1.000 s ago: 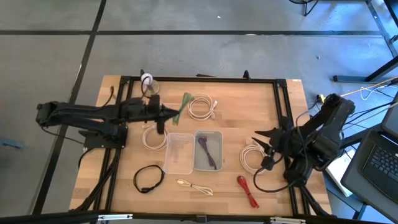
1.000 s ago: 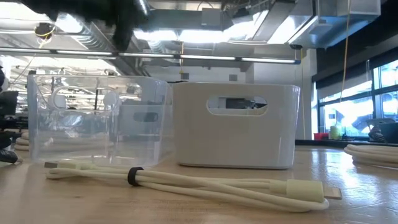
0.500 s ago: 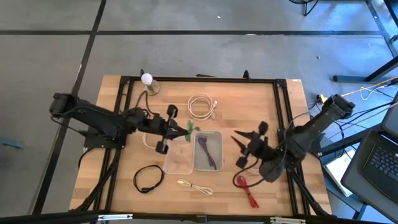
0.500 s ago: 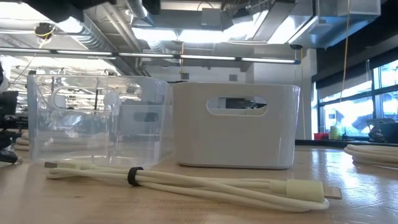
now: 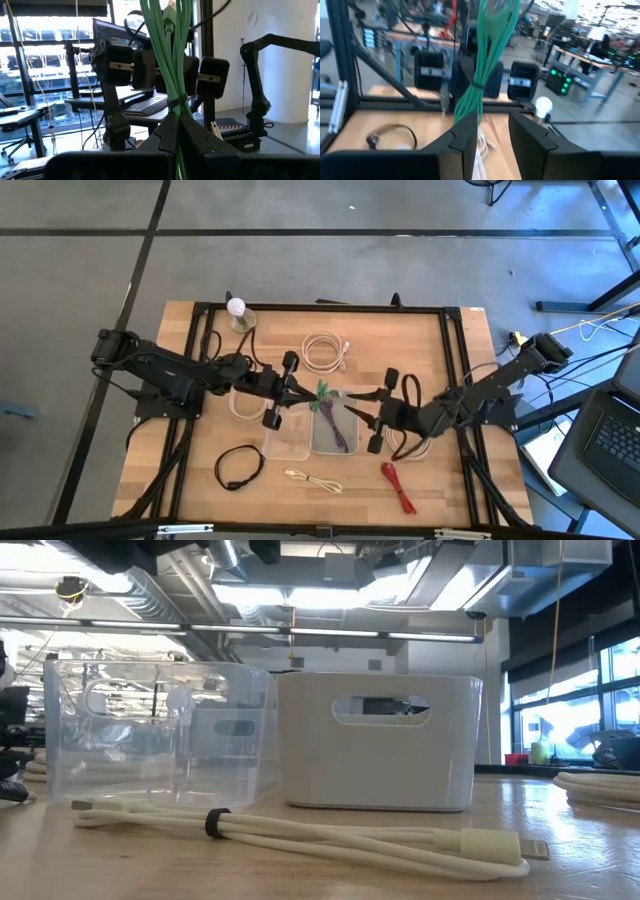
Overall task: Pick & Place USB Port
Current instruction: Put the green charger cable into the gray bin
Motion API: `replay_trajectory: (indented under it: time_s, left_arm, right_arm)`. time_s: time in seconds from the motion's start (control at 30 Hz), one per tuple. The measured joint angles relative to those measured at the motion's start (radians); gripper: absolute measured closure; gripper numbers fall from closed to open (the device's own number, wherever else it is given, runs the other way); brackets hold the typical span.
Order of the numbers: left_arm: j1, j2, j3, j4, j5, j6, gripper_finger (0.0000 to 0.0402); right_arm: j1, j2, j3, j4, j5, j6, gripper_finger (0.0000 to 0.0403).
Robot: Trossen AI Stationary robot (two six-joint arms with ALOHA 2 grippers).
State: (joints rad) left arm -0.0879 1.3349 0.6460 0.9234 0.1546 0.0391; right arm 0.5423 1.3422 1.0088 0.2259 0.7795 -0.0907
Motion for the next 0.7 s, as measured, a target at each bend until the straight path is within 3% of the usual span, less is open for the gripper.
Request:
replay_trajectory:
  time_s: [0.2,0.7]
  left_arm:
    - [0.0,-0.001,0.0,0.0,-0.006,0.0,0.0398]
    - [0.0,-0.001,0.0,-0.001,-0.006,0.0,0.0398]
  right_arm:
    - [-0.066,0.0,0.0,0.073,-0.168,-0.012,0.0288]
    - [-0.166,0.106,0.0,0.246,-0.341,-0.022,0.0288]
